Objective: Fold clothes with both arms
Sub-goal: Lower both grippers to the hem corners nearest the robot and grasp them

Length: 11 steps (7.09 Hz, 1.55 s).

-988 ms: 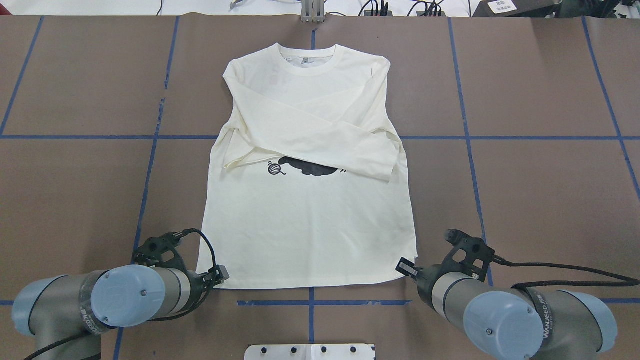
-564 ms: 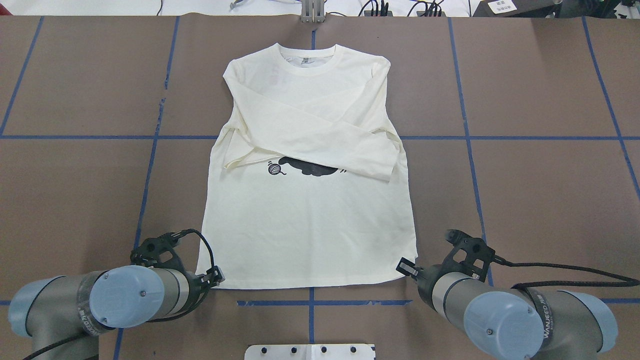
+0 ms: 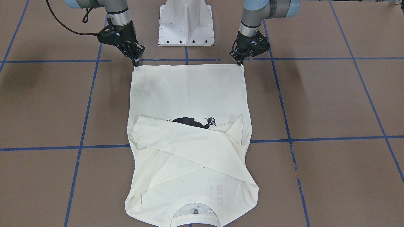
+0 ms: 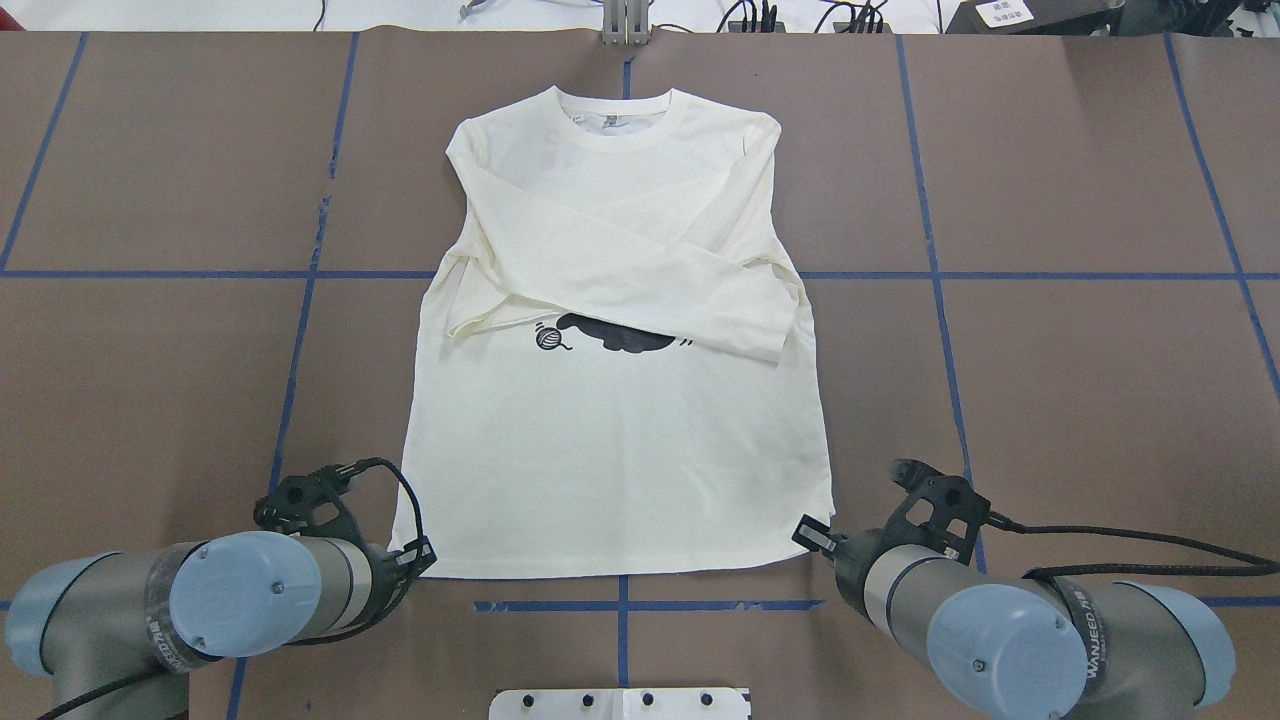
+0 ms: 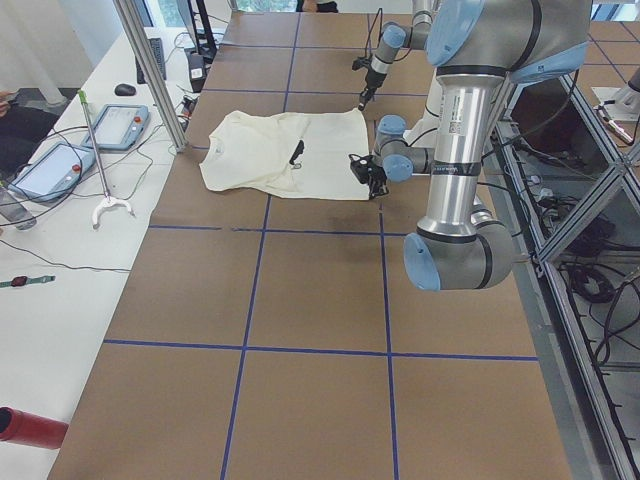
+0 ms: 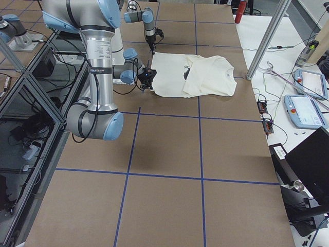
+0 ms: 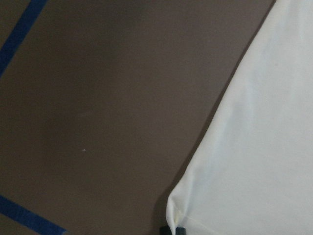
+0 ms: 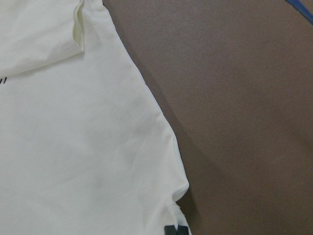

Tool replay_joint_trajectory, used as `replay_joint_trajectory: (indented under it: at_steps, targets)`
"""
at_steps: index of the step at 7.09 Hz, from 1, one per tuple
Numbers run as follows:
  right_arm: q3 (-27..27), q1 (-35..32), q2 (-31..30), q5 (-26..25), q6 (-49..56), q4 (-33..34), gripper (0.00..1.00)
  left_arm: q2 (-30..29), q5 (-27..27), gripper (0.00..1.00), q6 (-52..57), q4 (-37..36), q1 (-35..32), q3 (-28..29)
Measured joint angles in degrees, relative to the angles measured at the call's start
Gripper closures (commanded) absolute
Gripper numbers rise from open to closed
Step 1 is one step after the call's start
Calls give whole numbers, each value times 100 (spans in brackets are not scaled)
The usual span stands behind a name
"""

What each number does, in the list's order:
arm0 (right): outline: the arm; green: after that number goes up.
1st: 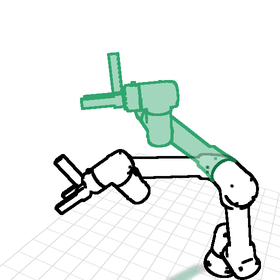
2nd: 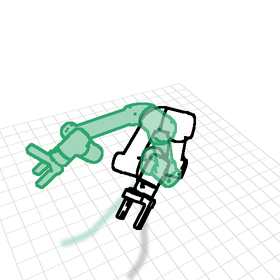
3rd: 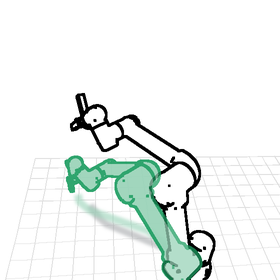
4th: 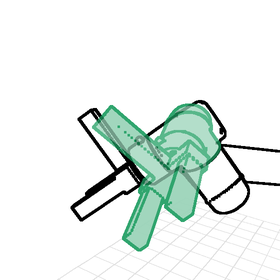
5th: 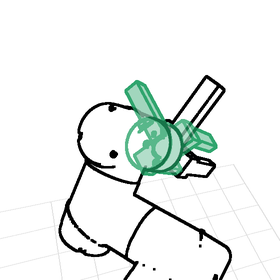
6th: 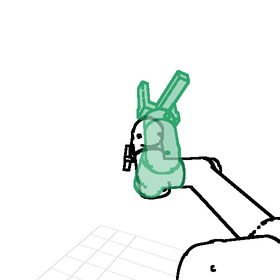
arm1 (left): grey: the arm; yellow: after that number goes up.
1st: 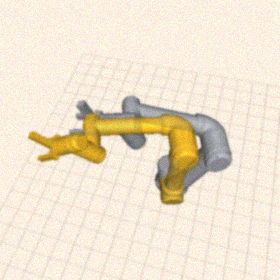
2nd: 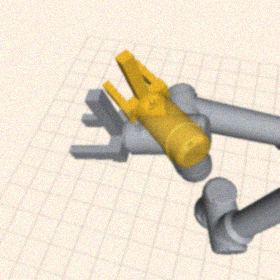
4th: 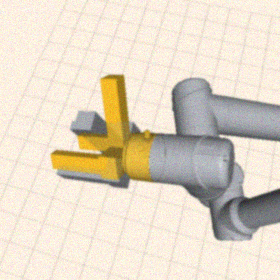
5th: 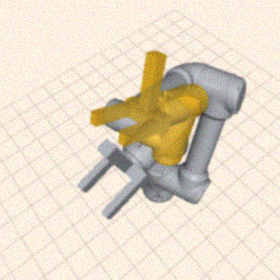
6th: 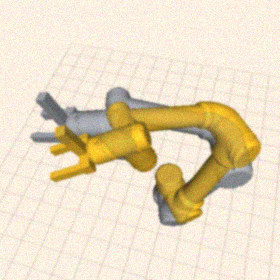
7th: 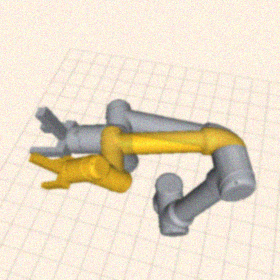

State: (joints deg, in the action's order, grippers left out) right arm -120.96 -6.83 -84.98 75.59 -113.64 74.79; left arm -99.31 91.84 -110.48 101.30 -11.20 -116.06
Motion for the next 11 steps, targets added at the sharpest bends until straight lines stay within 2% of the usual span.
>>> replay_joint_trajectory:
  at_steps: [3, 5, 8, 10, 11]
  targets:
    - [-77, -16, -32, -24, 6, 0, 100, -40, 0, 100, -6, -510, 43, -431]
    - [-533, 135, -412, -11, 3, -2, 100, -55, 2, 100, -34, -561, 141, -651]
    - [-1335, 592, -1060, 29, -13, -8, 100, -47, 7, 100, -372, -780, 486, -1477]
    - [-1735, 475, -1259, 45, -7, -9, 100, -75, -1, 100, -546, -859, 492, -1712]
    - [-1743, 220, -1100, 68, 37, -5, 100, -101, -5, 100, -414, -869, 308, -1710]
